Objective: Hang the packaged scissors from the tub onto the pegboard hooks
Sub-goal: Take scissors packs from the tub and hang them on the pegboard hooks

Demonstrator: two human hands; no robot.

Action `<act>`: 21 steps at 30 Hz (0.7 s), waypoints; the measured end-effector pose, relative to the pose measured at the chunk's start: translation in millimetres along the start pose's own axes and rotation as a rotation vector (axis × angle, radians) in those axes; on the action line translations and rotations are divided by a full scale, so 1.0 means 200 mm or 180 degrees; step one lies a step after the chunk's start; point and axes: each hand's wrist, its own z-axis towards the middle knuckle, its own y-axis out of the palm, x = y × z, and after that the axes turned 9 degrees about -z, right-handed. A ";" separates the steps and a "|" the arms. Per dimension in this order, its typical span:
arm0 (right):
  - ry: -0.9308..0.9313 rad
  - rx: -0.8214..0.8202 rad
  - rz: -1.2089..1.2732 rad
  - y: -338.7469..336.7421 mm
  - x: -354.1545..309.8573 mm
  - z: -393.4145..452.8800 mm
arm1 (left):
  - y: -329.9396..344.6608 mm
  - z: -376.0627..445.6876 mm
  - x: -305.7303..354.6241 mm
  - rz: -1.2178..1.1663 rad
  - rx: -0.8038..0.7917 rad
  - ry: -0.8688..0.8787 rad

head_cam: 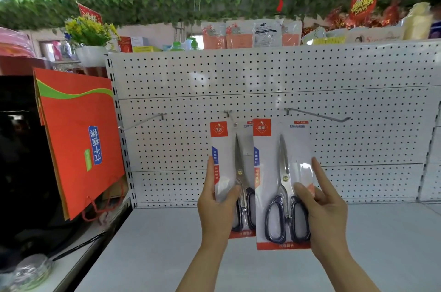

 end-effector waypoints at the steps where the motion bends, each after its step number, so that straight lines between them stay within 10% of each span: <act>1: 0.0023 -0.0007 0.0017 0.01 0.00 0.00 | 0.00 0.01 -0.01 0.0039 0.0001 -0.0014; 21: 0.0033 -0.0414 0.0221 0.33 0.08 -0.03 | -0.10 0.34 -0.16 0.0519 0.0049 -0.0542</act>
